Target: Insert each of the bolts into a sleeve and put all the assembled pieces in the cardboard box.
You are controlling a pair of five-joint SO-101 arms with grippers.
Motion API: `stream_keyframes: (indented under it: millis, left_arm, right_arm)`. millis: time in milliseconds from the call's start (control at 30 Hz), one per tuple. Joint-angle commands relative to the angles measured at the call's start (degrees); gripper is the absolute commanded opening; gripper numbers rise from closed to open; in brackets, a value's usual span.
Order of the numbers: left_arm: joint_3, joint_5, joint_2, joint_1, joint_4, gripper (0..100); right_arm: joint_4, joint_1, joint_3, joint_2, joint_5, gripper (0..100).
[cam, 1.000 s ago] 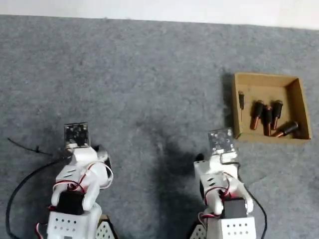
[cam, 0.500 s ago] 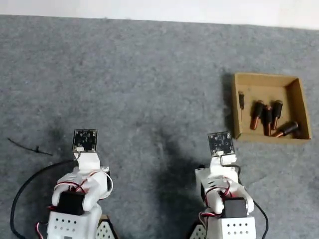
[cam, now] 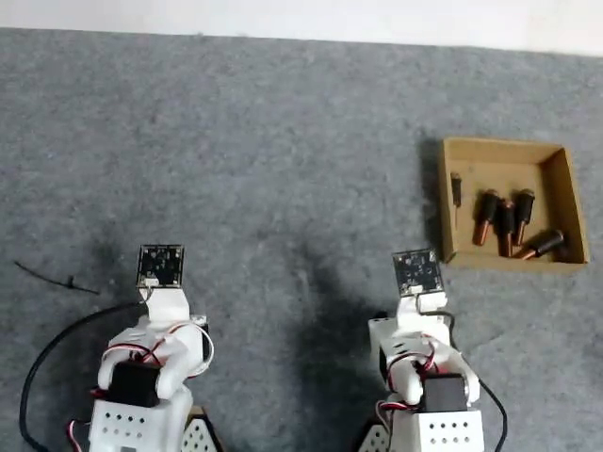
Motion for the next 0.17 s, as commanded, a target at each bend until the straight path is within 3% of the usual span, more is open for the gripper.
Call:
stream_keyframes:
  millis: [0, 133]
  left_arm:
    - [1.2, -0.4, -0.6, 0.8, 0.4, 2]
    - [1.2, -0.4, -0.6, 0.8, 0.4, 2]
  right_arm:
    - [0.3, 0.6, 6.8, -0.7, 0.1, 19.8]
    - [0.3, 0.6, 6.8, -0.7, 0.1, 19.8]
